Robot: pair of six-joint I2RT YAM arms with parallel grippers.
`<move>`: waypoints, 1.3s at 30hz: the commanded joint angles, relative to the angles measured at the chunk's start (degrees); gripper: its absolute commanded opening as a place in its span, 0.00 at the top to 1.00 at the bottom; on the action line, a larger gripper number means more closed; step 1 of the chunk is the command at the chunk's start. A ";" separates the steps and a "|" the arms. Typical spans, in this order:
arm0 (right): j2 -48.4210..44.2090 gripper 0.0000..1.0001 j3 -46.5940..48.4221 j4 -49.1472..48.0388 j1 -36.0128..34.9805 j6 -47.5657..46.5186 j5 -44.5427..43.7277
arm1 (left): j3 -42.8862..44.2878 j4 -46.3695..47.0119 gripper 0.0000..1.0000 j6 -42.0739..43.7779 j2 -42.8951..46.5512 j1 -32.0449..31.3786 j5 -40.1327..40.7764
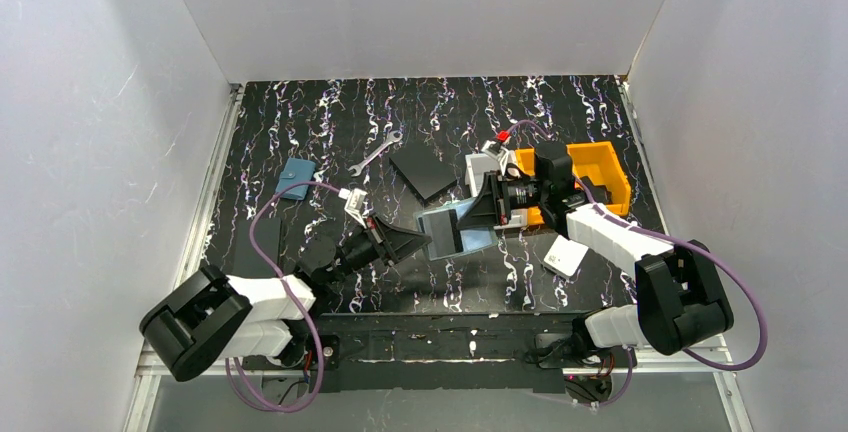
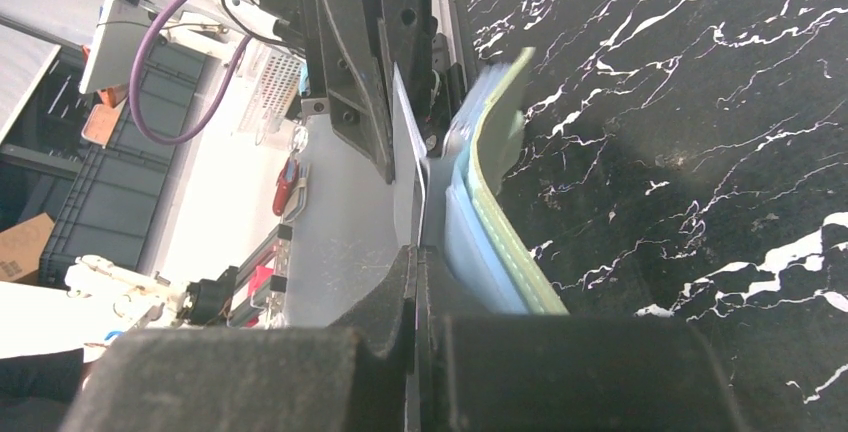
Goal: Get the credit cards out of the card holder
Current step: Remove the credit card from the card holder, then adjust the credit card in the storage box.
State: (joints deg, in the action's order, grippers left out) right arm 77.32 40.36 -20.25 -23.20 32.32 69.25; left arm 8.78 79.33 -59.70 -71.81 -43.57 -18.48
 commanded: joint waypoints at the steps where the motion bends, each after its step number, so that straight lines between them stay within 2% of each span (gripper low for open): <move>1: 0.16 0.99 0.12 -1.57 0.98 -1.42 1.29 | -2.80 1.00 1.00 0.55 4.33 1.95 -0.52; 12: -0.49 0.99 0.54 0.86 1.75 -4.06 0.92 | -4.47 0.03 1.00 -0.53 3.83 3.30 0.21; 20: -1.89 0.99 0.25 9.03 3.06 -12.94 -1.58 | -8.11 -11.75 1.00 -0.82 6.48 4.69 4.40; 29: 1.58 0.99 0.64 9.39 3.07 -13.61 -1.45 | -7.74 -22.50 1.00 -0.05 3.33 5.24 6.76; 32: 0.70 0.99 0.23 9.12 3.07 -13.52 -1.24 | -7.11 -22.73 0.89 -0.13 0.71 5.41 6.39; 39: -0.81 0.99 -0.19 8.72 3.07 -13.50 -1.31 | -2.71 -23.51 0.85 0.88 -4.50 5.67 2.63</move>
State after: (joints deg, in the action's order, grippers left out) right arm 78.74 40.36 -10.39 -20.27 19.62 67.46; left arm 2.55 56.62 -60.29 -74.35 -38.41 -13.85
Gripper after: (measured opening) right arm 0.030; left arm 0.144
